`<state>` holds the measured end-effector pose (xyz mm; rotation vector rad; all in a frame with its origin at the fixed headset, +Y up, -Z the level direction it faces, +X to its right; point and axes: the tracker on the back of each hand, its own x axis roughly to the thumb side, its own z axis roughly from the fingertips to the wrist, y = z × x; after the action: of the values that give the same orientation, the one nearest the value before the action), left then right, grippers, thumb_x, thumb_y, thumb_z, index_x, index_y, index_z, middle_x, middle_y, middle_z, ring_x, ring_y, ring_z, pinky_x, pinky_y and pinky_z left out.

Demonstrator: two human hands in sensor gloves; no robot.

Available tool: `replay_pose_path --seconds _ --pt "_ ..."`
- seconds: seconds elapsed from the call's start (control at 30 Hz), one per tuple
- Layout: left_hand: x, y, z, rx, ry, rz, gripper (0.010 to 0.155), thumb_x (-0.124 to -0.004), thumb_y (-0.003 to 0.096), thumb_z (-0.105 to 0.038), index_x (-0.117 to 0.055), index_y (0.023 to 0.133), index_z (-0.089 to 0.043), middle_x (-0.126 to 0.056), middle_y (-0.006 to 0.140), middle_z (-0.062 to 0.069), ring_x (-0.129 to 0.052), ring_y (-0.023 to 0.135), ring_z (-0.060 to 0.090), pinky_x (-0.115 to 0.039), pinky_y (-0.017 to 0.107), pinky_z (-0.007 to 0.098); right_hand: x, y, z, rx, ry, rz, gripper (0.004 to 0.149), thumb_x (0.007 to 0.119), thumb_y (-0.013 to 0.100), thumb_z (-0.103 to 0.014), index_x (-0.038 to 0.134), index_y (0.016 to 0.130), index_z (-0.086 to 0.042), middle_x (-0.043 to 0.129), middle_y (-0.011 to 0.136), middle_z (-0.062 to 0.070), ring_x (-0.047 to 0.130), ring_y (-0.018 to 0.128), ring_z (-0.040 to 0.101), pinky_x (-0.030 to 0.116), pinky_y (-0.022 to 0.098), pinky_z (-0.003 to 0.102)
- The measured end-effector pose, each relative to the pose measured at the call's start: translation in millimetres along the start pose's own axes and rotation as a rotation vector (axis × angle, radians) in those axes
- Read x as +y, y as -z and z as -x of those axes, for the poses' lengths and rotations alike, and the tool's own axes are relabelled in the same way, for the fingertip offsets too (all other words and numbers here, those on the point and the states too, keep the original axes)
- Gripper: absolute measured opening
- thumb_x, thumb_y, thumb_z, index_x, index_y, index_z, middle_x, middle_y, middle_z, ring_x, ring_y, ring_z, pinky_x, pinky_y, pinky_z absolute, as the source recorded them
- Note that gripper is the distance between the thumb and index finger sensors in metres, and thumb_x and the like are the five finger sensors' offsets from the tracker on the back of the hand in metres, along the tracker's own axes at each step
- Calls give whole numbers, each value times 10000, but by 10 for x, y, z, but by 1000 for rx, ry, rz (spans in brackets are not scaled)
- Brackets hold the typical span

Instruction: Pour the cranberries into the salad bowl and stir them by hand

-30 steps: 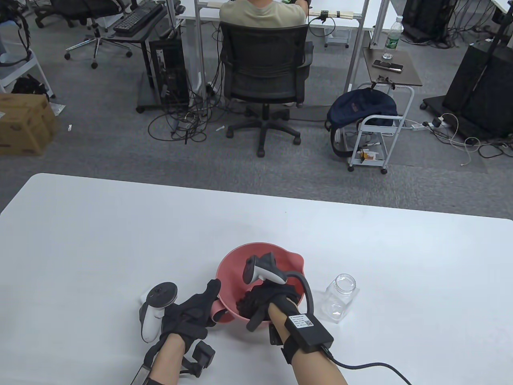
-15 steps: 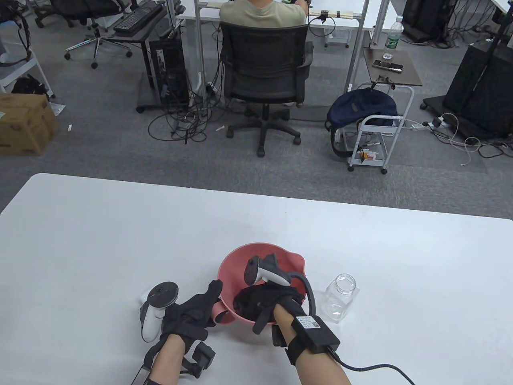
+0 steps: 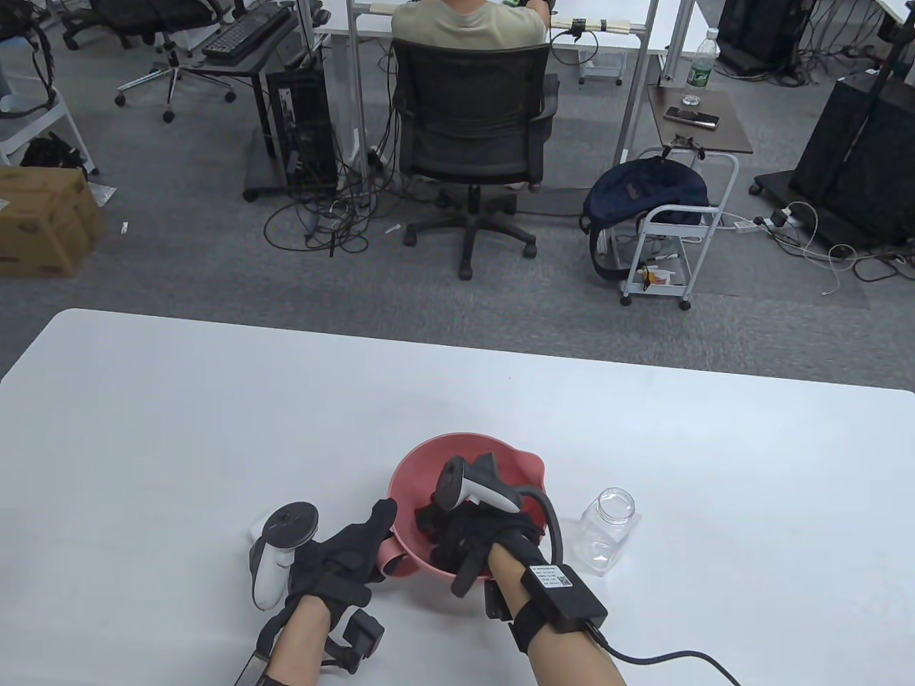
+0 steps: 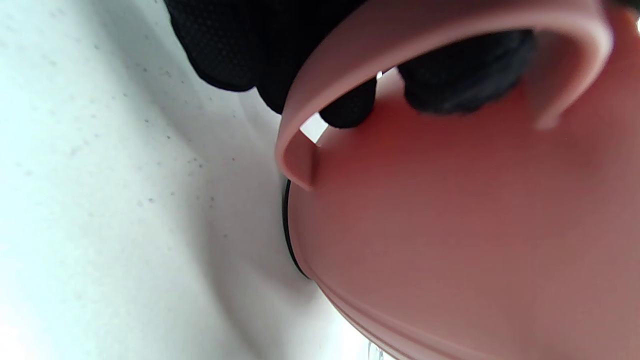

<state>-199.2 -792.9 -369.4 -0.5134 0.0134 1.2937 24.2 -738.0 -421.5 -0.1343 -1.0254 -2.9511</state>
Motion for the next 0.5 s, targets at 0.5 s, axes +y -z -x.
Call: replay_pose_path --seconds 0.5 --pt "13 14 34 18 -25 -11 740 -539 466 -950 -947 514 -335 -857 1010 -47 -815 964 274 -710 733 438 -8 27 -73 68 -48 -57 885 759 489 -755 312 1140 -354 293 1222 -56 737 1022 219 783 716 348"
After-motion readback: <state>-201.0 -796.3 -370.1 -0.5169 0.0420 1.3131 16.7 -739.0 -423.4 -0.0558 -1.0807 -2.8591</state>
